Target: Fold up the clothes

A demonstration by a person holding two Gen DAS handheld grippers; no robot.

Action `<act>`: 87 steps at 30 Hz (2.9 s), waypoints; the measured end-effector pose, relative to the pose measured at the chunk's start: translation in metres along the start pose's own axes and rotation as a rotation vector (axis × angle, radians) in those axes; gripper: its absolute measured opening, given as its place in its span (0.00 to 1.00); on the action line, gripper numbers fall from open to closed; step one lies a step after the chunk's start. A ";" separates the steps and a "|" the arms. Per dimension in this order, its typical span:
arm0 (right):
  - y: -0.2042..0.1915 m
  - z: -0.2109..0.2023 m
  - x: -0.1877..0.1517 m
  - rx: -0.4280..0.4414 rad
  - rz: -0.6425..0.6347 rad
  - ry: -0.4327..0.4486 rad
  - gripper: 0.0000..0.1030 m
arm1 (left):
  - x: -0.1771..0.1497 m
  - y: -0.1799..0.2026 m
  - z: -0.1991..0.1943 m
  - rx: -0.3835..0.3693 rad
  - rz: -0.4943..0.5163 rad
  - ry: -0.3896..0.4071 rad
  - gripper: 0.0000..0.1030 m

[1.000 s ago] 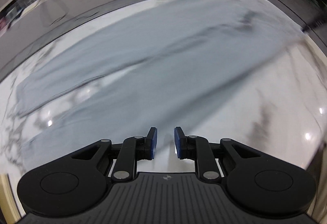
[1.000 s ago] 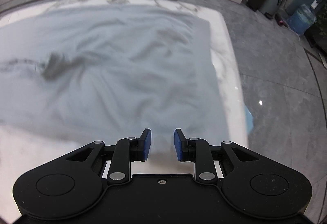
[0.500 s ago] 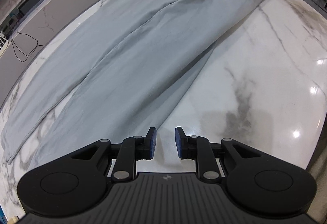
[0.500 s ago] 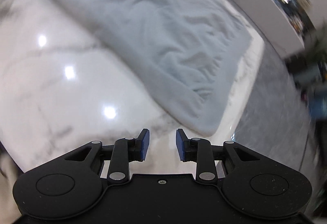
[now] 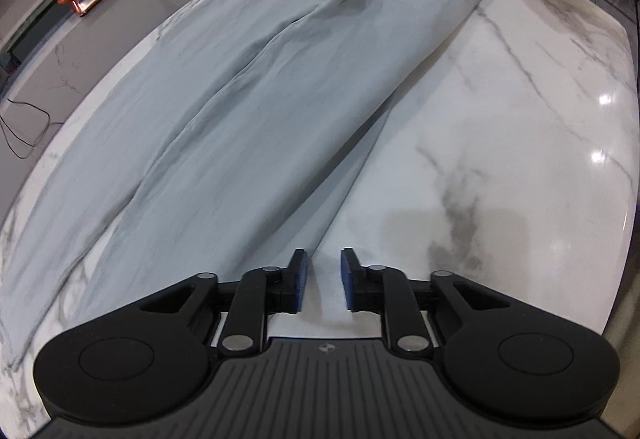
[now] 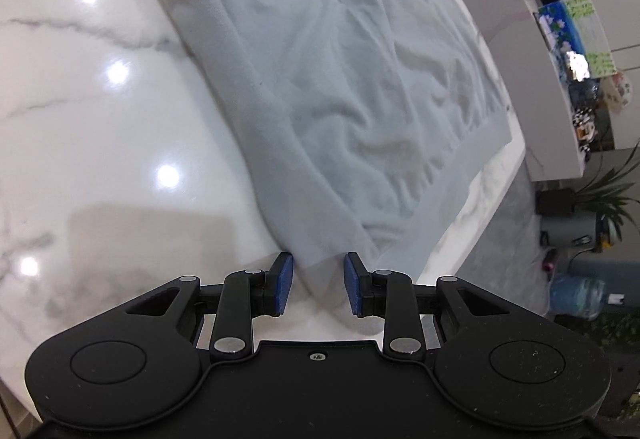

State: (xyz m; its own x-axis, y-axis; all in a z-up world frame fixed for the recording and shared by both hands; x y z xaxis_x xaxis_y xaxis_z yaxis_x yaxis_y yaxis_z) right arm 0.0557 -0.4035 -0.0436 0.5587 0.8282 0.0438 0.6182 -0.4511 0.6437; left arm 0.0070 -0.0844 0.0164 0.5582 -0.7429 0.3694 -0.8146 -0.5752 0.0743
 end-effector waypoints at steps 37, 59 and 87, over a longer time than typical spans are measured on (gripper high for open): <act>0.006 -0.021 -0.016 0.031 -0.023 0.074 0.23 | -0.003 -0.022 -0.004 0.029 0.062 -0.051 0.00; 0.026 -0.035 -0.034 0.012 -0.042 0.013 0.00 | -0.030 -0.019 -0.055 -0.190 0.018 -0.010 0.00; -0.028 -0.076 -0.031 0.070 -0.087 0.048 0.13 | -0.143 -0.043 -0.086 0.180 0.029 -0.208 0.40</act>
State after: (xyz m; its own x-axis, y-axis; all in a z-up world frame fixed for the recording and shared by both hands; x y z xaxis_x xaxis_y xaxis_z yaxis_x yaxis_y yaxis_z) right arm -0.0208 -0.3913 -0.0047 0.4757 0.8792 0.0279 0.7010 -0.3980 0.5917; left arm -0.0512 0.0757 0.0398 0.5708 -0.8033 0.1698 -0.7998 -0.5908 -0.1060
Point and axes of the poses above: each gripper's, at about its wrist camera, not at the fingertips, and z roughly the way its jaws point, y to its right, x to its top, the point moved 2 cm from there along z, roughly the way its jaws point, and after that the axes turned 12 degrees about -x, right-handed, at the moved point
